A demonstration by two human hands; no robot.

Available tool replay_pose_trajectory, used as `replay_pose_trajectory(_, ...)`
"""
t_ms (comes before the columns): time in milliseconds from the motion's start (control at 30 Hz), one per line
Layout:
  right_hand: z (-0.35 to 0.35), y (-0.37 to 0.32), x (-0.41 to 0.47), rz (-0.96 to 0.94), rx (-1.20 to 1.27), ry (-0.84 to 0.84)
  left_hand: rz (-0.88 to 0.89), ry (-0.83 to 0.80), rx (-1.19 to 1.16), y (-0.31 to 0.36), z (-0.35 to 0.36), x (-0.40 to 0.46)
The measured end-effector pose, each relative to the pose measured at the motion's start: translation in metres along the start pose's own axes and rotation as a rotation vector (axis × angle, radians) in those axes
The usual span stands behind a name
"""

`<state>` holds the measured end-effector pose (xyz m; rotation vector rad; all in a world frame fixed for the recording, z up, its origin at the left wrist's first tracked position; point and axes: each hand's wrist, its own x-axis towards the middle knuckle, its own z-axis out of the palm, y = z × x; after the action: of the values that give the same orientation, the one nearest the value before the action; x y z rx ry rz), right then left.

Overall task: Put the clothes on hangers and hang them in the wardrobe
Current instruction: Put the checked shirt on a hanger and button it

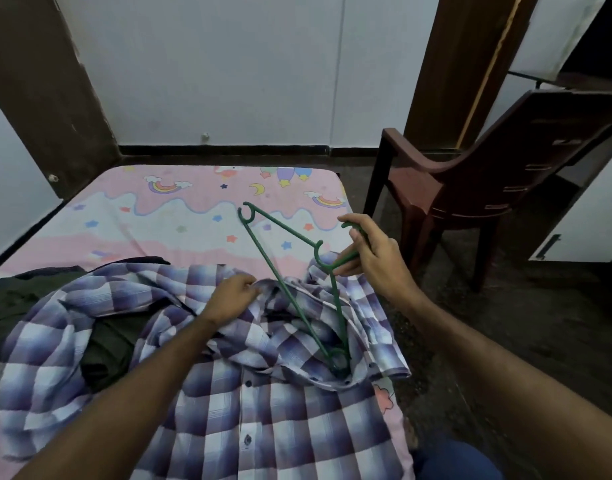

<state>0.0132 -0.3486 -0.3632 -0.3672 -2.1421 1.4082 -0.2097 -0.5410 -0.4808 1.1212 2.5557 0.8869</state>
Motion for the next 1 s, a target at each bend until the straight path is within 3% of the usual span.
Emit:
replay_pose_trajectory(100, 0.019, -0.009, 0.008, -0.031, 0.139, 0.056, 0.043, 0.098, -0.188, 0.013, -0.040, 0.006)
replay_pose_trajectory(267, 0.041, -0.035, 0.006, -0.234, 0.197, 0.002, 0.061, 0.238, -0.493, 0.038, -0.114, 0.008)
replay_pose_trajectory(600, 0.028, -0.043, -0.015, -0.466, -0.071, -0.040, 0.057, 0.356, -0.668, 0.064, -0.200, -0.015)
replay_pose_trajectory(733, 0.002, -0.047, -0.017, -0.543, -0.321, -0.033, 0.026, 0.322, -0.623, 0.060, -0.230, -0.023)
replay_pose_trajectory(833, -0.016, -0.069, -0.011, -0.631, -0.656, -0.057, -0.011, 0.251, -0.510, 0.054, -0.241, -0.032)
replay_pose_trajectory(1000, -0.021, -0.114, 0.011, -0.518, -1.022, -0.232, 0.187, 0.435, 0.083, 0.080, -0.238, -0.049)
